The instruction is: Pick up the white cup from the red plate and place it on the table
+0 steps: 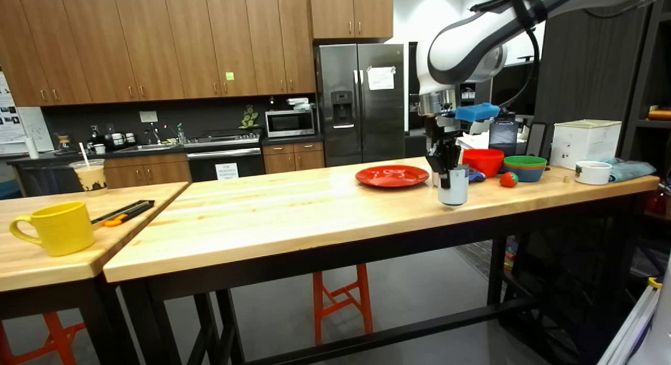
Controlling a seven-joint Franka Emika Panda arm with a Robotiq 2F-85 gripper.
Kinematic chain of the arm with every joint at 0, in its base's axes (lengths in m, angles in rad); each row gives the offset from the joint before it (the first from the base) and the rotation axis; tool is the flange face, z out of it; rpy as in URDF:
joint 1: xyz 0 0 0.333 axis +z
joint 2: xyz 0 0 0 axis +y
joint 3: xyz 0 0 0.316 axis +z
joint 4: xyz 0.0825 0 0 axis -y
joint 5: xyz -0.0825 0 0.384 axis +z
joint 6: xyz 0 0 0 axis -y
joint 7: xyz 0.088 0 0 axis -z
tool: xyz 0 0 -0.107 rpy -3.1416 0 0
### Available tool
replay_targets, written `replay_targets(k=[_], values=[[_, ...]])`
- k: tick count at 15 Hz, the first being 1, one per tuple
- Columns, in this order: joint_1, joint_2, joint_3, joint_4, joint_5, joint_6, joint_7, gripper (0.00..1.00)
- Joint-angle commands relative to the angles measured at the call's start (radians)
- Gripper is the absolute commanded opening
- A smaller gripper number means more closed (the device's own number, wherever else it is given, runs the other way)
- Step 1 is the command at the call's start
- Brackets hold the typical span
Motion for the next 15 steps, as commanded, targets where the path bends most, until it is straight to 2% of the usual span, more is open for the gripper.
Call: replay_targets(k=[1,8,15], values=[[0.005,-0.029,-0.004,-0.048,0.001,0.079,0.000,0.02],[-0.001,0.020,-0.014,-0.032,-0.023,0.193,-0.040,0.02],[0.004,0.083,-0.036,0.011,-0.015,0.205,-0.177,0.02]])
